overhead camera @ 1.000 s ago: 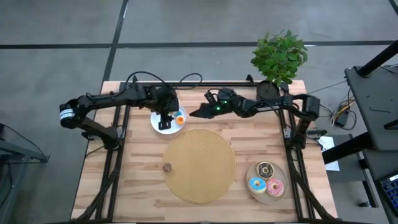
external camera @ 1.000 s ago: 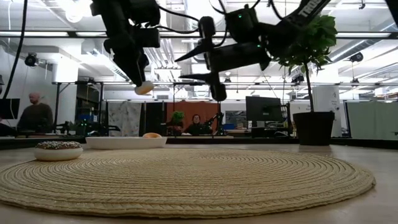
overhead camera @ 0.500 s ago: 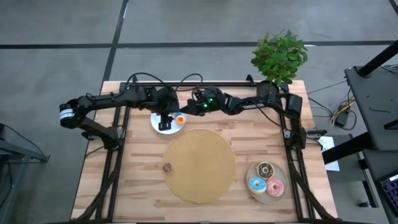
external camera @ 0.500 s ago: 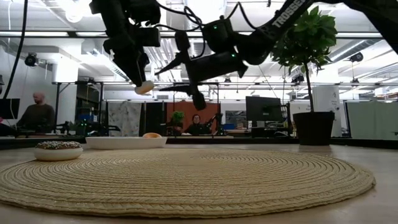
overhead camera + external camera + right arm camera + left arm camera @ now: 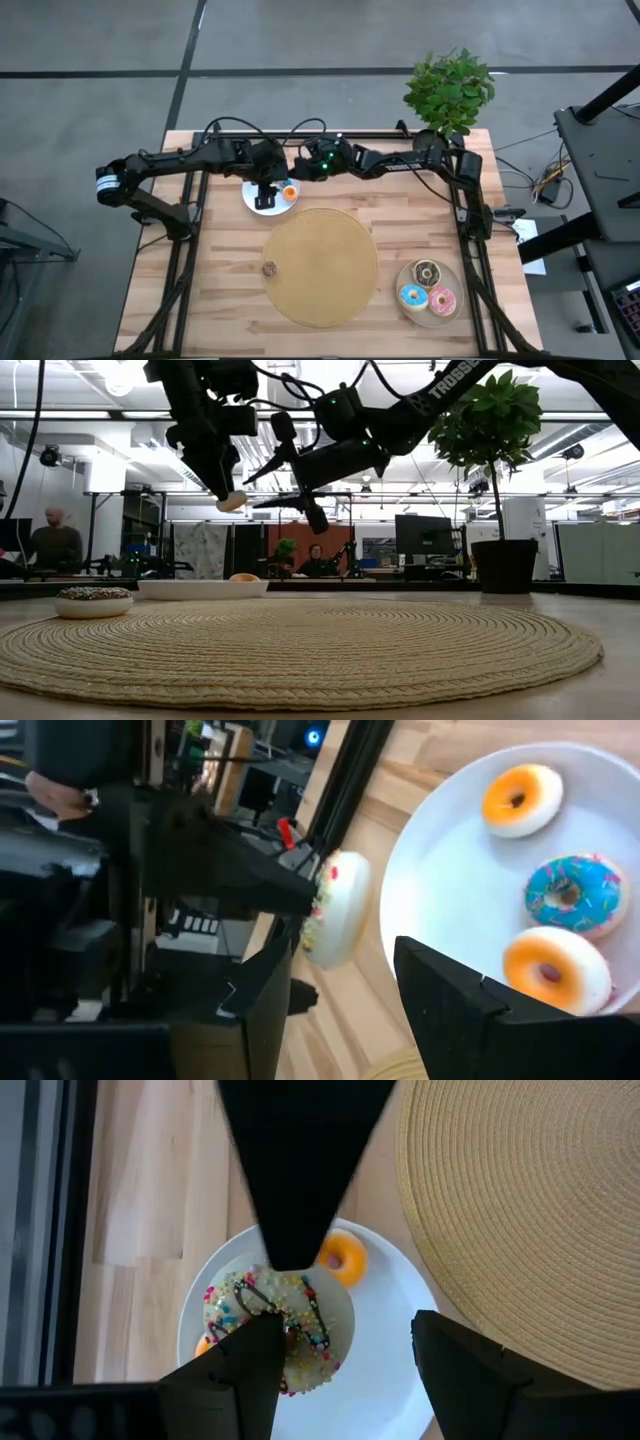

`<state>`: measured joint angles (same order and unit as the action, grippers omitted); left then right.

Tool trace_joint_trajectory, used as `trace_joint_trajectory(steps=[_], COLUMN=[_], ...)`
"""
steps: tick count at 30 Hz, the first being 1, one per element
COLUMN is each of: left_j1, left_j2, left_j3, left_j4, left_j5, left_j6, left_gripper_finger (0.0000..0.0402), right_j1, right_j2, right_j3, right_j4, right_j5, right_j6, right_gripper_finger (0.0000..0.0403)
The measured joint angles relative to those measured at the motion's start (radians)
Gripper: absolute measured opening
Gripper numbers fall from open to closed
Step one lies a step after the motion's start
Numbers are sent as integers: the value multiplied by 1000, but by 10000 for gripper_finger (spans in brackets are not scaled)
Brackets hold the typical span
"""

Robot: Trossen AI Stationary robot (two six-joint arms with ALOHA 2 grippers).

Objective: Pick & Place donuts
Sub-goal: Put the small white donut into the white plate

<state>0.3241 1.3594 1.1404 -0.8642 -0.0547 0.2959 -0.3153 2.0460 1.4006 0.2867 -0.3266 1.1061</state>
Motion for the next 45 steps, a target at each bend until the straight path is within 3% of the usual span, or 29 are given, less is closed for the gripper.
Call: trace_joint_trajectory(steps=[36,45], left_j1=[1,1], left_j2=[29,29], left_j3=[-2,-2], left_j4=[57,87], left_j5=[1,2], left_j6=[3,-2], left_gripper_finger=[190,190], right_j1=[-6,-7], right_j2=[4,4], right_j3=[-2,-2], right_j4=[6,5], right_j5=[43,46], right_j6=[18,16], right_gripper_finger=[170,143])
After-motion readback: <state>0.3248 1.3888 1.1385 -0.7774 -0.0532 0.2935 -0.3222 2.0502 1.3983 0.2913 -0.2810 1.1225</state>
